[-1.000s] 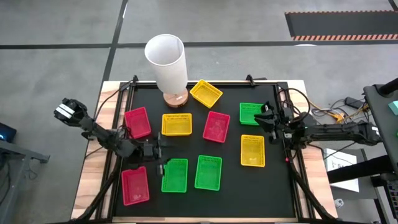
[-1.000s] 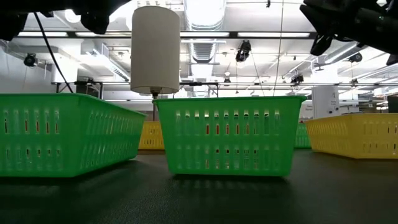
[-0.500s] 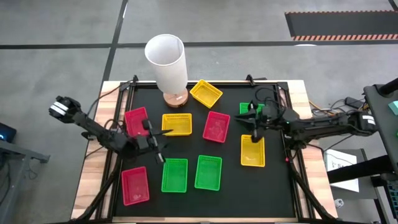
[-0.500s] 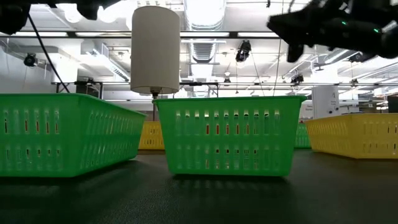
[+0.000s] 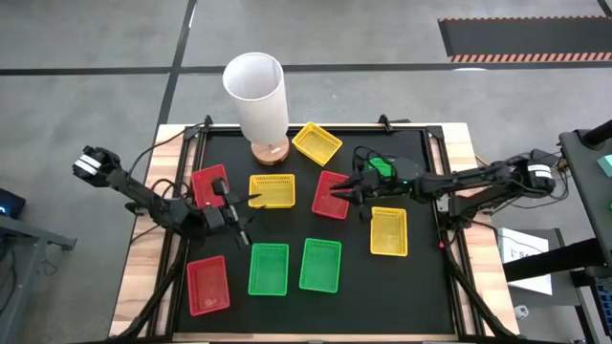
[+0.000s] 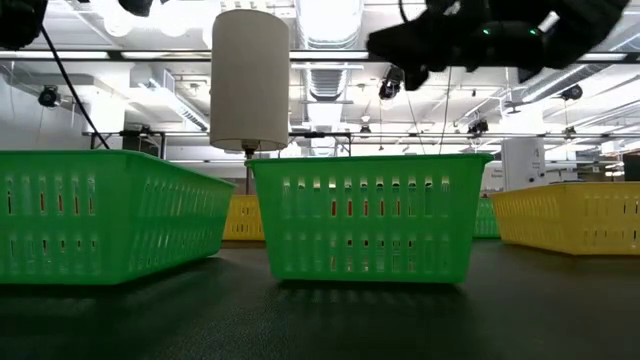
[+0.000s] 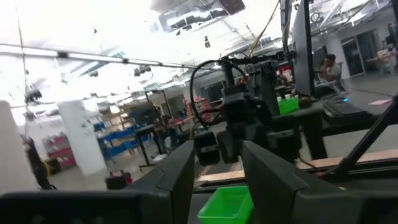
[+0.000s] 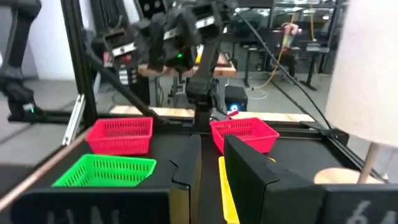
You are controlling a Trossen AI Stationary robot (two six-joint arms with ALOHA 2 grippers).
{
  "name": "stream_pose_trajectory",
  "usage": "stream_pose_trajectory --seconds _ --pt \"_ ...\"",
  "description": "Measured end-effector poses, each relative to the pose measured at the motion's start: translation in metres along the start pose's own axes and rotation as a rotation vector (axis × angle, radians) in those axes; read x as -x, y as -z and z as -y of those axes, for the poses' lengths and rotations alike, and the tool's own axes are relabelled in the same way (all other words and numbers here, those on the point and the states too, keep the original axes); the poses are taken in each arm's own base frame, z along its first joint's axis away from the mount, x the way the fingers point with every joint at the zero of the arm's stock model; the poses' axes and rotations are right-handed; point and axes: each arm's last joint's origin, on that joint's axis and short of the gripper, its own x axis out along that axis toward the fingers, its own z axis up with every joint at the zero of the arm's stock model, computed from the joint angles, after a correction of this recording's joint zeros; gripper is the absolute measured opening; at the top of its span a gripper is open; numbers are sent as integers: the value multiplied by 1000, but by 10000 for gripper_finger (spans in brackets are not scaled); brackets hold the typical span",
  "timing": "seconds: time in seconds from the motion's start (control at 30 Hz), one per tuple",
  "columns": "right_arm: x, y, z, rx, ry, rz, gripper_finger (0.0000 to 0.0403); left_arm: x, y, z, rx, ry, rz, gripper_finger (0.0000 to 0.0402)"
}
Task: Stack baskets by color
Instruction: Stack the middle left yellow bin on the top yellow bin
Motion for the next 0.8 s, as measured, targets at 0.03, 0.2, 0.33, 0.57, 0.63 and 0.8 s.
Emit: stream_pose_trajectory --seconds 0.03,0.2,0.33,0.57,0.63,0.8 --pt "-4 0 1 5 -2 -26 63 0 -2 -2 -20 -6 7 120" --pt "-22 -12 6 24 -14 -176 63 3 -13 -13 -41 -34 44 120" --pt "-34 -24 10 65 -48 -367 63 8 -16 -21 -13 -48 64 120" --pt "-54 -47 15 203 -179 -622 63 12 -14 -24 -10 -48 64 120" --pt "-62 -52 17 248 -217 -679 63 12 -14 -23 -10 -46 64 120" --pt "-81 -52 22 363 -309 -781 77 15 -16 -22 2 -30 71 120"
